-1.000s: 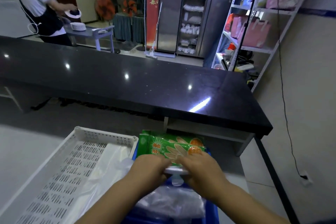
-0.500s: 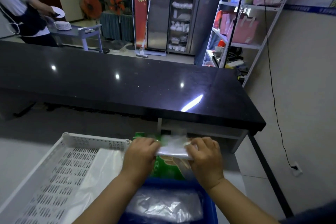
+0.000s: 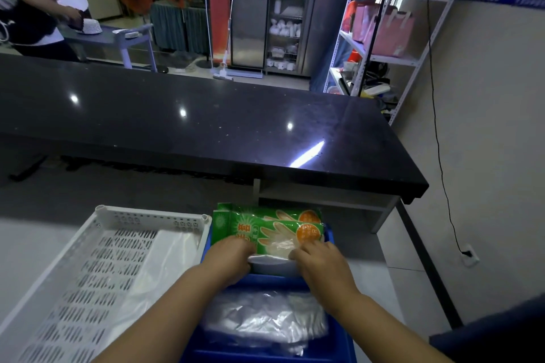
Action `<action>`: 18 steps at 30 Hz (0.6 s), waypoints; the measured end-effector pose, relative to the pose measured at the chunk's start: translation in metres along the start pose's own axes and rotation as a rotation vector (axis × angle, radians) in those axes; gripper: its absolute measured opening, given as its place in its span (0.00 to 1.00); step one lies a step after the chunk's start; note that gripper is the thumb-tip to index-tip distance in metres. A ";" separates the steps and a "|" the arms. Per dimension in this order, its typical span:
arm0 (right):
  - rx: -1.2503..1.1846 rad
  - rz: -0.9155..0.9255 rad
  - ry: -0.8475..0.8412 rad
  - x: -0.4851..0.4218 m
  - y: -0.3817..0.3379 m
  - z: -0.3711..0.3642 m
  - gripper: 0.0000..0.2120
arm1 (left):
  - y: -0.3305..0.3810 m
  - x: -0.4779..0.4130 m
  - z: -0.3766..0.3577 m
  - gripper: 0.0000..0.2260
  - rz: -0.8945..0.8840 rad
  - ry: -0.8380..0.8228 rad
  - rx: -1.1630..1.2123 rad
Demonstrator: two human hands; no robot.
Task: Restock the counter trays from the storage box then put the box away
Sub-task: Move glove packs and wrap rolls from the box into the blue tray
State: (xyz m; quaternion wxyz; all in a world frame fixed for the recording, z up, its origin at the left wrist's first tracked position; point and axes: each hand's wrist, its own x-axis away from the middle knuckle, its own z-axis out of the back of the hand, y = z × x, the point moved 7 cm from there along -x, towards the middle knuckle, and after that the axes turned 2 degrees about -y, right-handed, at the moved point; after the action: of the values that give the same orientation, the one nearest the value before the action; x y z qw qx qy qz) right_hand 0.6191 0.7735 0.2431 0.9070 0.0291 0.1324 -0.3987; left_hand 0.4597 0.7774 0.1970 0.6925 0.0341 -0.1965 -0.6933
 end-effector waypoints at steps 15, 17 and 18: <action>0.028 -0.023 -0.091 -0.014 0.001 -0.012 0.17 | -0.020 0.018 0.027 0.11 -0.177 0.119 -0.390; 0.056 -0.021 -0.146 -0.013 0.000 -0.015 0.16 | -0.020 0.019 0.019 0.10 -0.190 0.082 -0.444; 0.052 -0.028 -0.150 -0.012 0.002 -0.015 0.16 | -0.019 0.020 0.019 0.10 -0.199 0.081 -0.449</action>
State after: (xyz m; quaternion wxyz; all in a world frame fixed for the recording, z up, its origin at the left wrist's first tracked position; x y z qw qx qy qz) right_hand 0.6096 0.7859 0.2316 0.9076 0.0205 0.0540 -0.4158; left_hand 0.4346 0.7611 0.2126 0.6185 -0.0736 -0.0052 -0.7823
